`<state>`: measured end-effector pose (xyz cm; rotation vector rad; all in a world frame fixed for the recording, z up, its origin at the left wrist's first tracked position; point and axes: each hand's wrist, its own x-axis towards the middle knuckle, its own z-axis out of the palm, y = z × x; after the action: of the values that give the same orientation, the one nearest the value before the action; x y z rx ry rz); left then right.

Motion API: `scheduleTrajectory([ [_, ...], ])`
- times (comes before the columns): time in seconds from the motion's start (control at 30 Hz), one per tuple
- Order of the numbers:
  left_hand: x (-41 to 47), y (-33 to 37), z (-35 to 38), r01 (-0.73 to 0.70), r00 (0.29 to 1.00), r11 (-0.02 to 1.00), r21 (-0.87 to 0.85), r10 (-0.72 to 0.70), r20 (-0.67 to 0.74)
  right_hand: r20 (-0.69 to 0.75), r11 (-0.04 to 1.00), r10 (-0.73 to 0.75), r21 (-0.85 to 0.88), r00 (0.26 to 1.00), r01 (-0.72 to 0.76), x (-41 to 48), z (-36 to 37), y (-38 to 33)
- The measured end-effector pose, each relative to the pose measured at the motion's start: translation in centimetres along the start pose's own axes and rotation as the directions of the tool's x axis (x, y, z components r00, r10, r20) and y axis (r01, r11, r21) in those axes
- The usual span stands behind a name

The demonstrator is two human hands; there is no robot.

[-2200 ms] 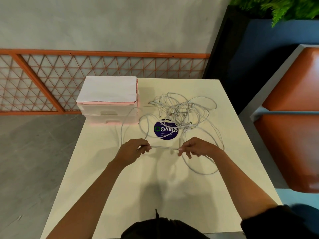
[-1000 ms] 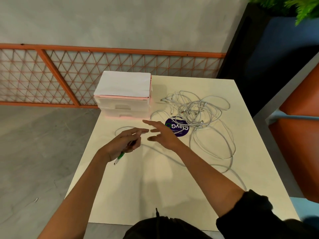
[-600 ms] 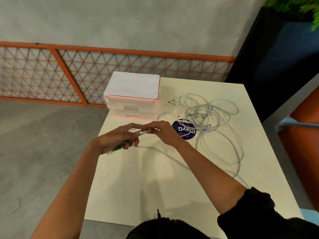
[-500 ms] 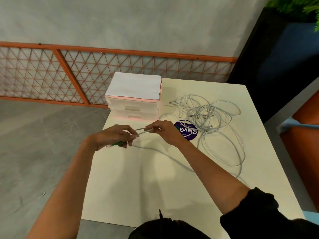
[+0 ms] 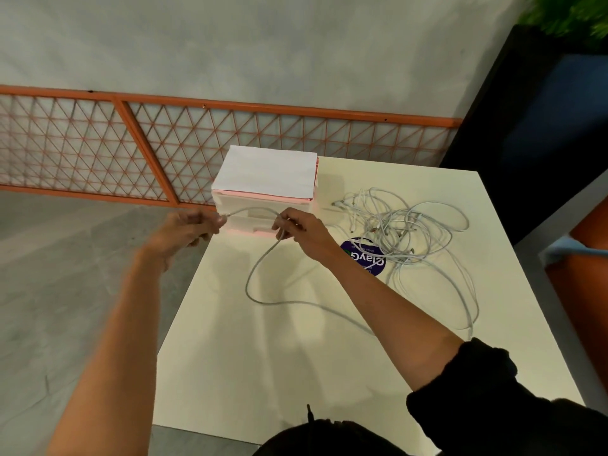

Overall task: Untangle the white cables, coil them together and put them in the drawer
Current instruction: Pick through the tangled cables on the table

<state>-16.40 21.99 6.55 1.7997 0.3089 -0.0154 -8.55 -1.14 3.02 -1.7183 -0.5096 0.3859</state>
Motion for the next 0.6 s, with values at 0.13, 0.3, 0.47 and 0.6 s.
scheduleTrajectory([
  [0.13,0.3,-0.6,2.1,-0.013,0.995,0.912,-0.409,-0.029,-0.098,-0.042,0.994,0.112,-0.002,0.993,-0.112,0.2,0.5,0.1],
  [0.3,0.5,-0.6,4.7,-0.131,0.969,0.723,-0.678,-0.05,-0.241,-0.049,0.971,0.217,0.111,0.975,-0.211,0.0,0.8,0.8],
  [0.47,1.6,0.6,6.4,-0.176,0.943,0.594,-0.785,-0.126,-0.307,0.03,0.963,0.213,0.164,0.977,-0.215,-0.5,2.1,0.1],
  [0.6,2.2,1.9,7.0,-0.216,0.951,0.49,-0.845,-0.09,-0.295,0.167,0.942,0.224,0.217,0.96,-0.257,-1.5,3.3,-0.5],
])
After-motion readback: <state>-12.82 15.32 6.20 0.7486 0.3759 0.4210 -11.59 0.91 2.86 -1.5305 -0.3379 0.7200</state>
